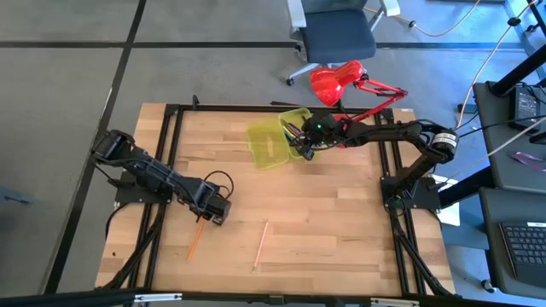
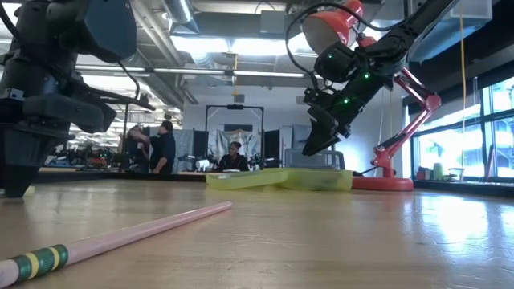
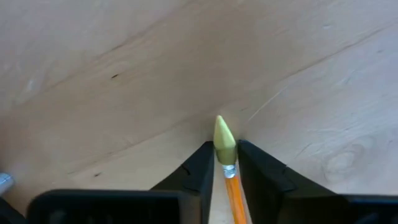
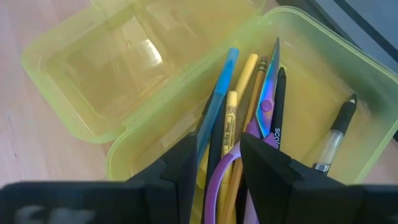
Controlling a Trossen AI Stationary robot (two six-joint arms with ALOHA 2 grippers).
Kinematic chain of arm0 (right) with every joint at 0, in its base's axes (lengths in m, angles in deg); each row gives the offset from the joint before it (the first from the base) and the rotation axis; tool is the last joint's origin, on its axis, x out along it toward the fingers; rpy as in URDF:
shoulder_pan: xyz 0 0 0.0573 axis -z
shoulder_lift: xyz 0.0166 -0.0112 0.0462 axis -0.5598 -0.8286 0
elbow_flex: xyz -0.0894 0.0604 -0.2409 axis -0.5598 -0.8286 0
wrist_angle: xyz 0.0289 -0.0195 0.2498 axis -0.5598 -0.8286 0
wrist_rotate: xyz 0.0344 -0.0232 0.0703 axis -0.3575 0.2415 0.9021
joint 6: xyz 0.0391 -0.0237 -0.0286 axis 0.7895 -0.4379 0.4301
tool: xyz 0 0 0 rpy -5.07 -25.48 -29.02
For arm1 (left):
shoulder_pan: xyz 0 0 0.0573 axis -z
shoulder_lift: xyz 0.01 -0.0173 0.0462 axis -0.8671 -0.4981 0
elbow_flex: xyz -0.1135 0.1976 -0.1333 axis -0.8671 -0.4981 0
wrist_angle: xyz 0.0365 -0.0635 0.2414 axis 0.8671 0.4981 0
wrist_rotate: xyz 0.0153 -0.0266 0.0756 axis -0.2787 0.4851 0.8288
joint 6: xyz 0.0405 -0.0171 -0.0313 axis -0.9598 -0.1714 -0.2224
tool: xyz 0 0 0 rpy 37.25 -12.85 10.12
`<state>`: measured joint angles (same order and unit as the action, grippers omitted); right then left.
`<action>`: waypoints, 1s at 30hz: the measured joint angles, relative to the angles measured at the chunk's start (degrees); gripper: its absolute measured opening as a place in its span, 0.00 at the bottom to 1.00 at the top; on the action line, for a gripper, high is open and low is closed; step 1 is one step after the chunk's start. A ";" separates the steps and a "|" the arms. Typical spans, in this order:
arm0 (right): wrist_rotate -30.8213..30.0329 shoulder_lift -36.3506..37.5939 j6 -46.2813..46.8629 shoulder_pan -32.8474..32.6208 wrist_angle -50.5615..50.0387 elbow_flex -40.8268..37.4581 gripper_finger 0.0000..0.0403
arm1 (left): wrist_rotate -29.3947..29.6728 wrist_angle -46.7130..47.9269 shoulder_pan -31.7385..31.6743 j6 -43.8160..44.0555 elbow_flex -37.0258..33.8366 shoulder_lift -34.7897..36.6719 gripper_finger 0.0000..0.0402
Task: Pick & place school supplies into a supply box
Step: Put the orange pencil into the yellow box
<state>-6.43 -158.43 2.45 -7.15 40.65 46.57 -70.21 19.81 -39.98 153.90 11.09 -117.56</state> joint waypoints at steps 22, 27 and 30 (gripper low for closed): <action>13.98 2.60 -4.72 -9.07 5.82 0.00 0.32 | 9.08 -8.74 0.00 -7.78 -0.37 7.46 0.05; 15.47 2.56 -5.43 -15.59 11.03 -0.02 0.32 | 21.38 -23.57 0.00 -17.19 -0.33 11.00 0.05; 15.54 2.54 -6.97 -19.38 13.55 -0.02 0.32 | 27.09 -35.07 0.00 -26.26 -0.31 11.65 0.05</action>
<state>9.11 -155.89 -4.52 -26.52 54.20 46.54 -43.12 -15.26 -39.98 127.64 10.78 -105.91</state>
